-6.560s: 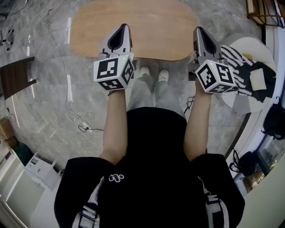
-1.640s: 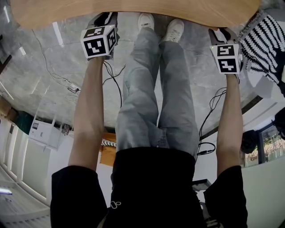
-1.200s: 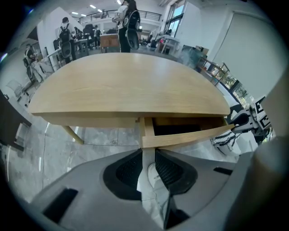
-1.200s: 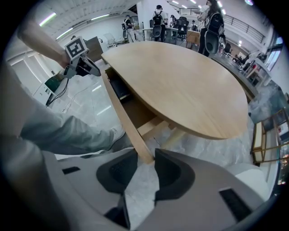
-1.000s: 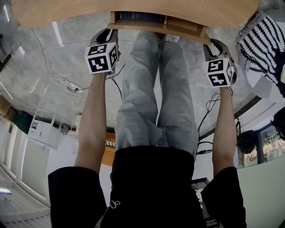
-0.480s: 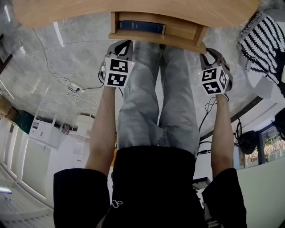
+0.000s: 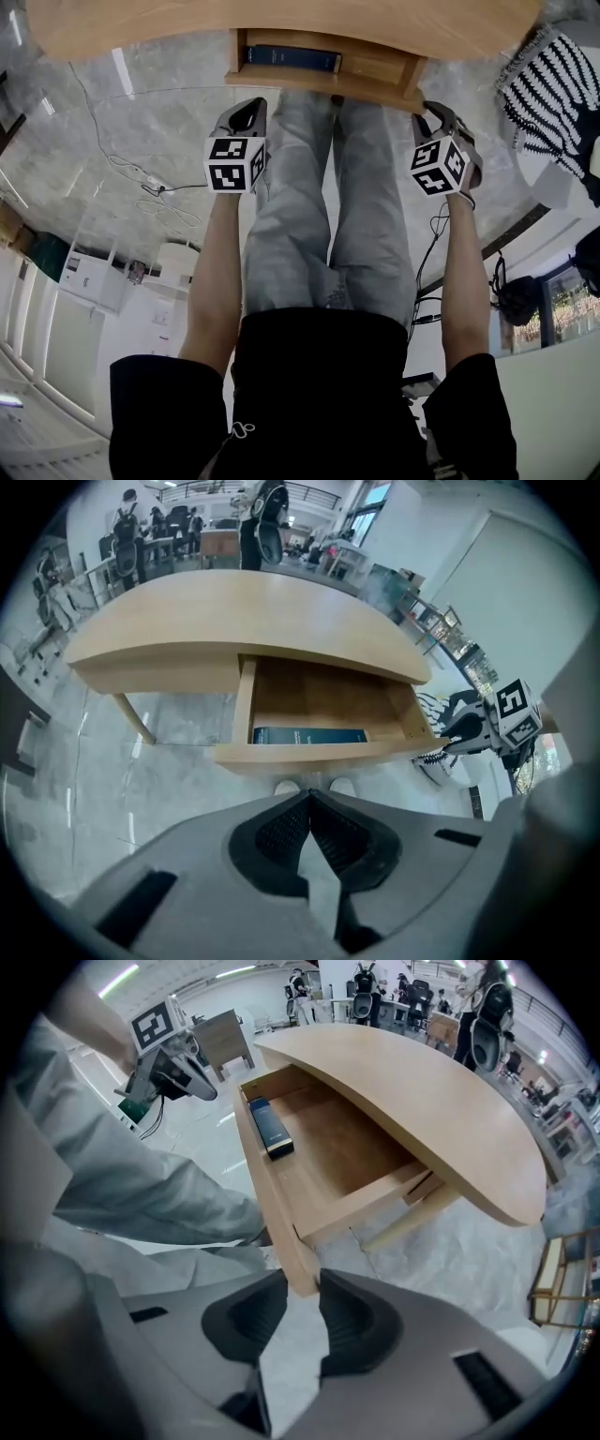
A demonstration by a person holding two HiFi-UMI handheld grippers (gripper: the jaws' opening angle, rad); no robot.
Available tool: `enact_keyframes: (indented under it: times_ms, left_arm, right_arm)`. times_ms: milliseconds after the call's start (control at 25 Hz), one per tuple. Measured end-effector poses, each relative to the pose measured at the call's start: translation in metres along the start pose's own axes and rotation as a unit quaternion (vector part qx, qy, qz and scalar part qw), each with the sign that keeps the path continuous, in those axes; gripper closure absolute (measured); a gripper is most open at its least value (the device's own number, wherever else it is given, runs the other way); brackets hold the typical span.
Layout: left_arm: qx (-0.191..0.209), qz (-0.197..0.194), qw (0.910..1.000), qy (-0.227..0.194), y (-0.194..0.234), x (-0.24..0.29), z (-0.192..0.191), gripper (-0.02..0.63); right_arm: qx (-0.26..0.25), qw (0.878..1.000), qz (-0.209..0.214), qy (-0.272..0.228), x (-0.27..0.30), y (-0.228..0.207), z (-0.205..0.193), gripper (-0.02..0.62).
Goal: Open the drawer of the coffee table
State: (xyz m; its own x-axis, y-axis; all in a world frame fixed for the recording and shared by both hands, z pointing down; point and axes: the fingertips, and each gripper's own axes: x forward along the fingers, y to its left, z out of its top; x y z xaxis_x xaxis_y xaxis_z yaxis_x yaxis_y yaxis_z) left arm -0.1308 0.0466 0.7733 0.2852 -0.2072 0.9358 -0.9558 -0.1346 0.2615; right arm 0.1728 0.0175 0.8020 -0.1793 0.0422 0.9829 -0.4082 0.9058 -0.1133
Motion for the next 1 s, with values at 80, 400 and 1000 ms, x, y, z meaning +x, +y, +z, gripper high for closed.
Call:
enact_keyframes:
  times_ms: [80,400,1000]
  left_arm:
    - [0.000,0.004,1.0000,0.003,0.003,-0.001,-0.001,0.600]
    - [-0.013,0.003,0.9998,-0.013,-0.005,0.000,0.015,0.600]
    - [-0.049,0.004,0.9959,-0.076,-0.006,-0.033,0.065,0.600]
  right_arm:
    - [-0.009,1.000,0.001,0.003,0.001,0.001,0.001,0.497]
    - [0.085,0.996,-0.017,0.002,0.005,-0.003,-0.003,0.474]
    - [0.306,0.947,-0.062,-0.073,-0.042,-0.011,0.012,0.557]
